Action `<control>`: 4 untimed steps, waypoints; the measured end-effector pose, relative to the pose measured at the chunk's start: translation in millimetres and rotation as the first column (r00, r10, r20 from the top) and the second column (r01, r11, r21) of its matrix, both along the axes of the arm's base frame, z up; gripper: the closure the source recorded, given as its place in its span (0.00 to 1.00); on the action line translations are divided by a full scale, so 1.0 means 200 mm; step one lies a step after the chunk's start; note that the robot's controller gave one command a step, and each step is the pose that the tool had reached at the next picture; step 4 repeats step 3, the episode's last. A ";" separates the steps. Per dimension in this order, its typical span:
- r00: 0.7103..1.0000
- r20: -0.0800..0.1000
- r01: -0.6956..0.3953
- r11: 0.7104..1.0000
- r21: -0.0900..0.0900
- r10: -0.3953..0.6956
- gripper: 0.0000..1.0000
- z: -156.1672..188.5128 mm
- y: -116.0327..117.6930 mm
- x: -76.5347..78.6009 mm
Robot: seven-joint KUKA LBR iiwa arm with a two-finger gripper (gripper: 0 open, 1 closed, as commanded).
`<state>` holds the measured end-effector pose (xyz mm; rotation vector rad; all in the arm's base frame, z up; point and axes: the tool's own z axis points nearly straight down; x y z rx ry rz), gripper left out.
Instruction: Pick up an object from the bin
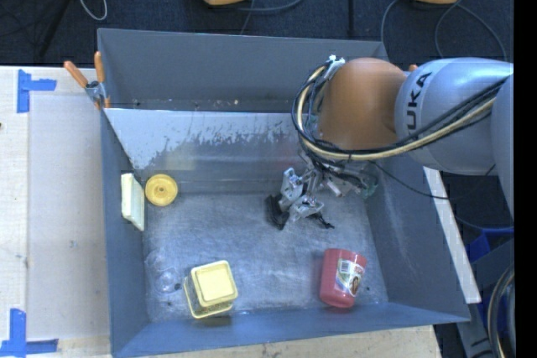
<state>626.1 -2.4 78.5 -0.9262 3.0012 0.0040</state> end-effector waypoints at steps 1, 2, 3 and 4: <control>1.000 0.001 -0.012 1.000 -0.001 0.012 1.00 0.49 -0.01 -0.03; 1.000 0.001 -0.011 1.000 -0.001 0.011 1.00 0.49 -0.01 -0.03; 1.000 -0.004 -0.019 1.000 -0.001 0.019 1.00 0.75 0.04 -0.04; 1.000 -0.004 -0.019 1.000 -0.001 0.019 1.00 0.75 0.04 -0.04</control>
Offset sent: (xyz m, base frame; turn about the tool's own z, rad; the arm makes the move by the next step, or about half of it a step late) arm 0.0000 0.0000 0.0000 0.0000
